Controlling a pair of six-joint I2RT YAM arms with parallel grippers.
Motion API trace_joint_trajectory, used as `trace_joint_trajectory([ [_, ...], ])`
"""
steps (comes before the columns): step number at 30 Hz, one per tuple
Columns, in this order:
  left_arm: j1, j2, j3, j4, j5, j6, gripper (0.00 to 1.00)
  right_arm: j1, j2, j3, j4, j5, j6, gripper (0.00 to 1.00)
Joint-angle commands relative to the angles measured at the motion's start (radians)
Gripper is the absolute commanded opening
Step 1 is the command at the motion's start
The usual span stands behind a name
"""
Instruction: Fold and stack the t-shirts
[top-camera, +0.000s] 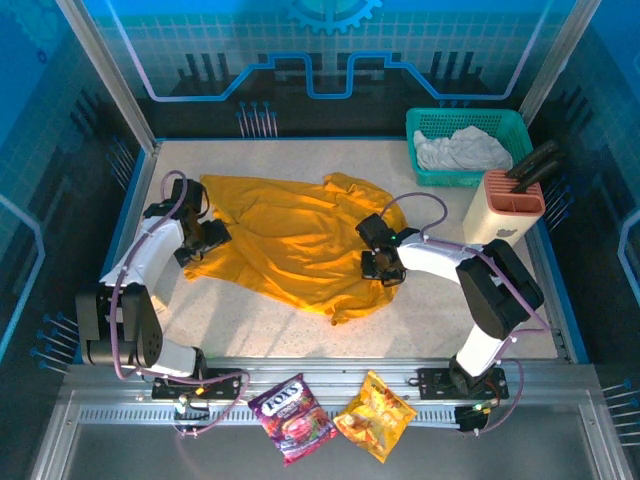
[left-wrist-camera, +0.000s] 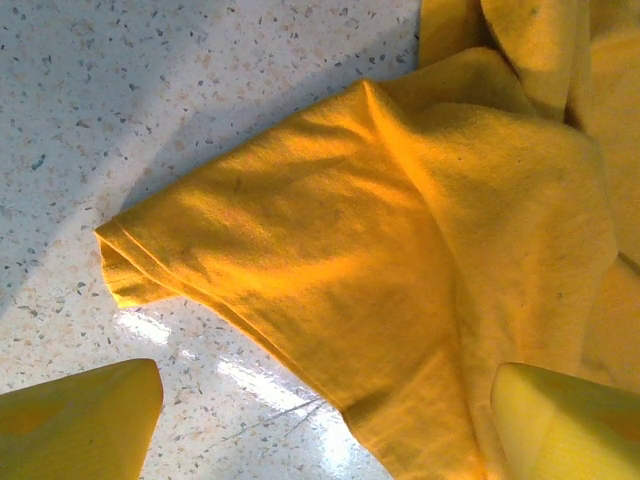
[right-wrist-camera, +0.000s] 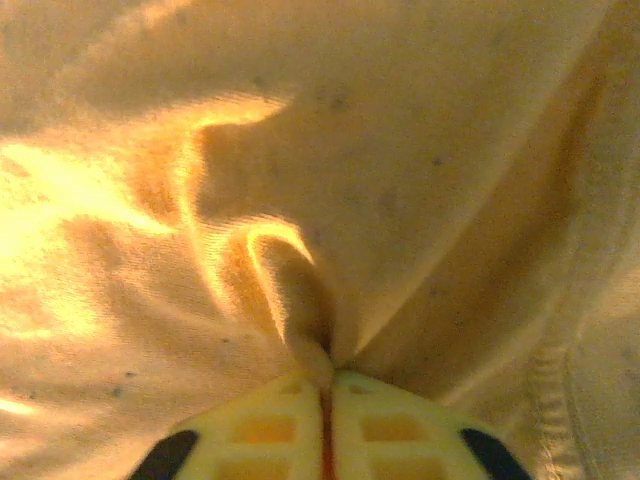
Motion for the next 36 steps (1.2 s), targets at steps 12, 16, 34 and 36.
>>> trace_joint_trajectory([
  [12, -0.054, 0.0, 0.019, -0.078, -0.07, 0.005, 0.79, -0.135, -0.07, 0.18, -0.427, 0.366, -0.222, 0.0],
  [16, -0.1, 0.068, 0.067, -0.048, -0.072, -0.003, 0.77, -0.197, -0.037, 0.189, -0.418, 0.393, -0.275, 0.15],
  [34, -0.144, 0.729, 0.761, -0.125, -0.162, 0.092, 0.52, 0.312, 0.052, 0.42, -0.221, -0.032, -0.213, 0.54],
  [36, -0.144, 0.774, 0.798, -0.124, -0.12, 0.105, 0.49, 0.351, 0.148, 0.511, -0.236, -0.031, -0.259, 0.5],
])
